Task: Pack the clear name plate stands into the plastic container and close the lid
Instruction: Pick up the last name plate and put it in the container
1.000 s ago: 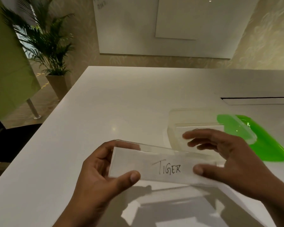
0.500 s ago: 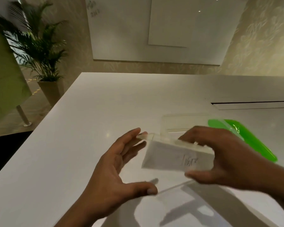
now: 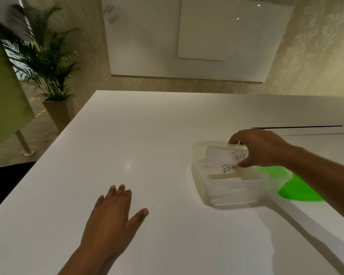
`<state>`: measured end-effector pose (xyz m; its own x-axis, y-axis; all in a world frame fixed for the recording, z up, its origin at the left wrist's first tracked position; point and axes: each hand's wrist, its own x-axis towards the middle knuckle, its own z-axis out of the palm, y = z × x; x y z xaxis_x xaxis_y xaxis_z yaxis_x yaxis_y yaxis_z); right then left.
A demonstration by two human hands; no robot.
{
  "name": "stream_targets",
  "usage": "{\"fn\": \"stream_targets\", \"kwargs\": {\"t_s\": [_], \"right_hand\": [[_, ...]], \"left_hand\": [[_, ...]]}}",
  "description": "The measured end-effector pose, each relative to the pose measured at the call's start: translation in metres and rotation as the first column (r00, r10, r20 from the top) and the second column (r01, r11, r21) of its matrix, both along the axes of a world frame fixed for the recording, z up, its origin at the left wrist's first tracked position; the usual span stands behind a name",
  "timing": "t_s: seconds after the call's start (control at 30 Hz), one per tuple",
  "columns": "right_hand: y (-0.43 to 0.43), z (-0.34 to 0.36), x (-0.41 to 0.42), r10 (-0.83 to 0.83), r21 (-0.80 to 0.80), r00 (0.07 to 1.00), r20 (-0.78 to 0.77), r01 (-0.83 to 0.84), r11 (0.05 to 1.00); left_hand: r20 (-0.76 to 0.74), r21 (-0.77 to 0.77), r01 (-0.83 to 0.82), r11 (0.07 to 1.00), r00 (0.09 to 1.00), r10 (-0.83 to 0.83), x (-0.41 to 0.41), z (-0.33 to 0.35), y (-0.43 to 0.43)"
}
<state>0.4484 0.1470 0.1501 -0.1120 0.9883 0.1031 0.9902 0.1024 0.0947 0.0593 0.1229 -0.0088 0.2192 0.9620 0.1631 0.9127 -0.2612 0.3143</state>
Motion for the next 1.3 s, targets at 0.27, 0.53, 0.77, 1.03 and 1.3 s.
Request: {"fn": "stream_targets", "kwargs": {"t_s": [0.27, 0.53, 0.77, 1.03, 1.3], "right_hand": [[0.026, -0.026, -0.004, -0.006, -0.106, 0.995, 0.096, 0.016, 0.994], [0.041, -0.042, -0.006, -0.014, -0.192, 0.99, 0.142, 0.041, 0.981], [0.044, -0.04, -0.001, -0.027, -0.254, 0.999, 0.033, 0.034, 0.966], [0.015, -0.005, -0.028, 0.078, 0.113, 0.937, -0.341, -0.041, 0.993], [-0.079, -0.043, -0.141, 0.479, 0.506, 0.747, -0.462, -0.222, 0.833]], "left_hand": [[0.013, -0.003, -0.02, 1.0, 1.0, 0.02, 0.001, 0.0, -0.003], [0.017, 0.005, -0.022, 1.0, 1.0, 0.022, 0.0, -0.003, -0.001], [0.016, 0.011, -0.023, 1.0, 1.0, 0.023, -0.001, -0.003, 0.0], [0.011, -0.008, -0.029, 1.0, 0.999, 0.03, 0.0, -0.002, 0.0], [-0.031, -0.001, -0.03, 1.0, 0.999, 0.03, 0.004, 0.002, -0.004]]}}
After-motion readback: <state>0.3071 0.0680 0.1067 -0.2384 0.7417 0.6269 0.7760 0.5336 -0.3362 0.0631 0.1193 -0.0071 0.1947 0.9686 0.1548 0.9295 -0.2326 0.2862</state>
